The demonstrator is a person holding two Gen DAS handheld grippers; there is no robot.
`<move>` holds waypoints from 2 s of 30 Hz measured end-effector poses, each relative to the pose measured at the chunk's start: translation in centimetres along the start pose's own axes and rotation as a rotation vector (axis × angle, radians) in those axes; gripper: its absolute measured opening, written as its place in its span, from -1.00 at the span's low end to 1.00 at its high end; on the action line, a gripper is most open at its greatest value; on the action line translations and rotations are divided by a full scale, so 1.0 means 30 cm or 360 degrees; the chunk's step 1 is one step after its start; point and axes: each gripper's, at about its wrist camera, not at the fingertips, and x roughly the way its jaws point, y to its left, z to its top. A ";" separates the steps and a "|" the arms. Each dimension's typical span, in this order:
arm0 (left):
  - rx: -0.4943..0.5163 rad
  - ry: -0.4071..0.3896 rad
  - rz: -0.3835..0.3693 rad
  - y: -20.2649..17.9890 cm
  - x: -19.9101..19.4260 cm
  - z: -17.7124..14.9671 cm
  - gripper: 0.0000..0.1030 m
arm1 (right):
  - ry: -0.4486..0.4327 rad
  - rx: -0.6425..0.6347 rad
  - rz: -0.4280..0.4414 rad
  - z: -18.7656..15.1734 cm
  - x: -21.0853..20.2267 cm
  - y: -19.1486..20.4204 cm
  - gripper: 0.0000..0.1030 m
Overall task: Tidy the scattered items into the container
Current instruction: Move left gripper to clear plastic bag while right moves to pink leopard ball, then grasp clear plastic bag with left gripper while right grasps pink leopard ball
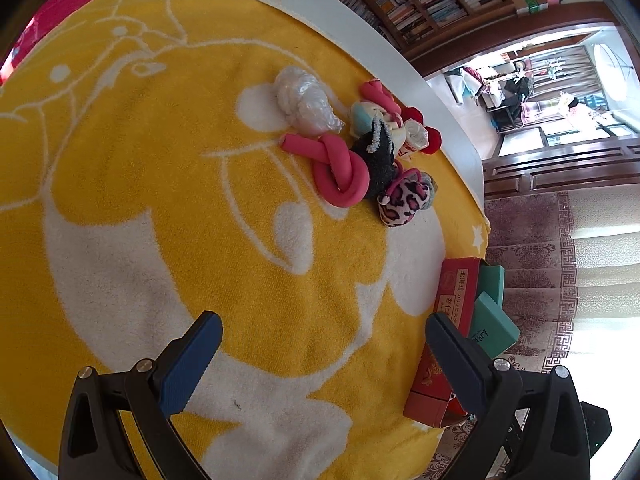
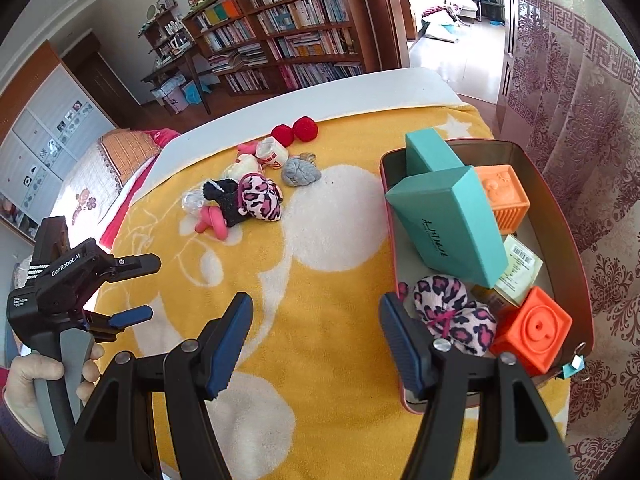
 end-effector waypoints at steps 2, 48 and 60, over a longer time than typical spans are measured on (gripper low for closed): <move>-0.0017 -0.0006 0.0007 0.020 -0.005 0.016 0.99 | 0.0017 -0.0016 0.0010 0.004 0.017 0.025 0.35; -0.0146 0.0128 -0.0018 0.021 0.274 0.571 0.99 | 0.0239 0.0100 -0.0080 0.097 0.330 0.153 0.35; 0.0031 0.0136 -0.0018 0.022 0.308 0.595 -0.23 | 0.0208 0.0079 -0.0095 0.151 0.364 0.166 0.35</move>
